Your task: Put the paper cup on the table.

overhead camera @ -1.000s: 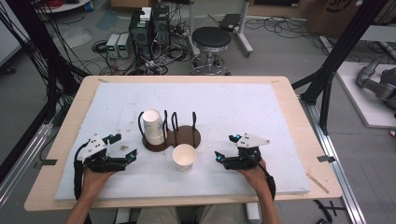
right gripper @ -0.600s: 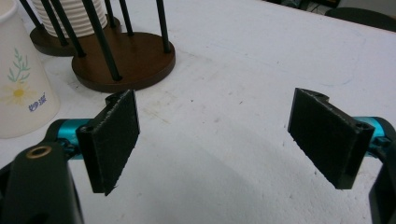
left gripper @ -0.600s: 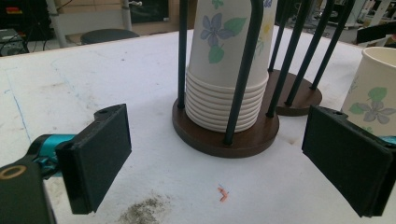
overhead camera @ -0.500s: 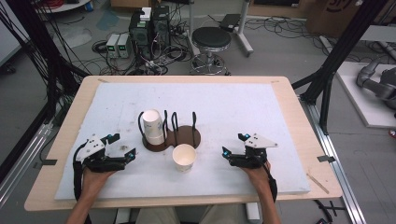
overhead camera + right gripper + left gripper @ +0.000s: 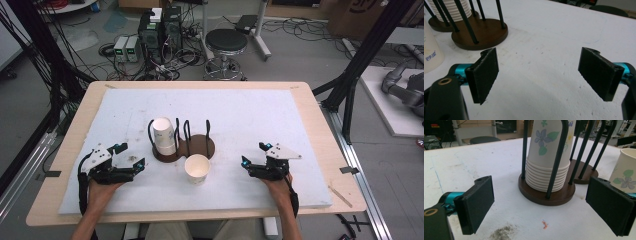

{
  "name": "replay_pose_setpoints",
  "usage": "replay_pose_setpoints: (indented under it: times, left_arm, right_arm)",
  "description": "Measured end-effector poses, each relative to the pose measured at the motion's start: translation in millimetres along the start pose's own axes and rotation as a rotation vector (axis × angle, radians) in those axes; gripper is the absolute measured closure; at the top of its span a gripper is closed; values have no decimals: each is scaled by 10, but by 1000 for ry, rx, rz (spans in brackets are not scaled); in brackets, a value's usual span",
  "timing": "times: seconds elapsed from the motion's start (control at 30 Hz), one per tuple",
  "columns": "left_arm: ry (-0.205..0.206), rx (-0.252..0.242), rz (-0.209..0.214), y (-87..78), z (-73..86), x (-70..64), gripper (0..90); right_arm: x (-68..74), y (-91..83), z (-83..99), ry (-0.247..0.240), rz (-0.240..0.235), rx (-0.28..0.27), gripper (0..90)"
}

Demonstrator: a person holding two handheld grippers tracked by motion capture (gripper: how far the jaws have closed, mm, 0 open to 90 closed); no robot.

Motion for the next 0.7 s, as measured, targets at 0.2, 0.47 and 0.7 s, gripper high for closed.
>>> replay_pose_setpoints:
  times: [0.2,0.47,0.7]
  left_arm:
    - [5,4,2,4,1,-7,81]
    - [4,5,5,6,1,-8,80]
    - [7,5,4,7,1,-11,80]
  right_arm:
    - [-20,-22,10,17,6,-16,170]
    - [-20,-17,12,5,8,-14,171]
    - [-22,-20,14,14,6,-15,171]
Point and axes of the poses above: each handheld gripper's, and its own axes: y roughly forward along the jaws, z roughly out of its underside, x roughly to its left, the point moved 4 cm from there along y, roughly forward along the jaws, and after that the axes turned 3 degrees about -z, right-handed, at the moved point
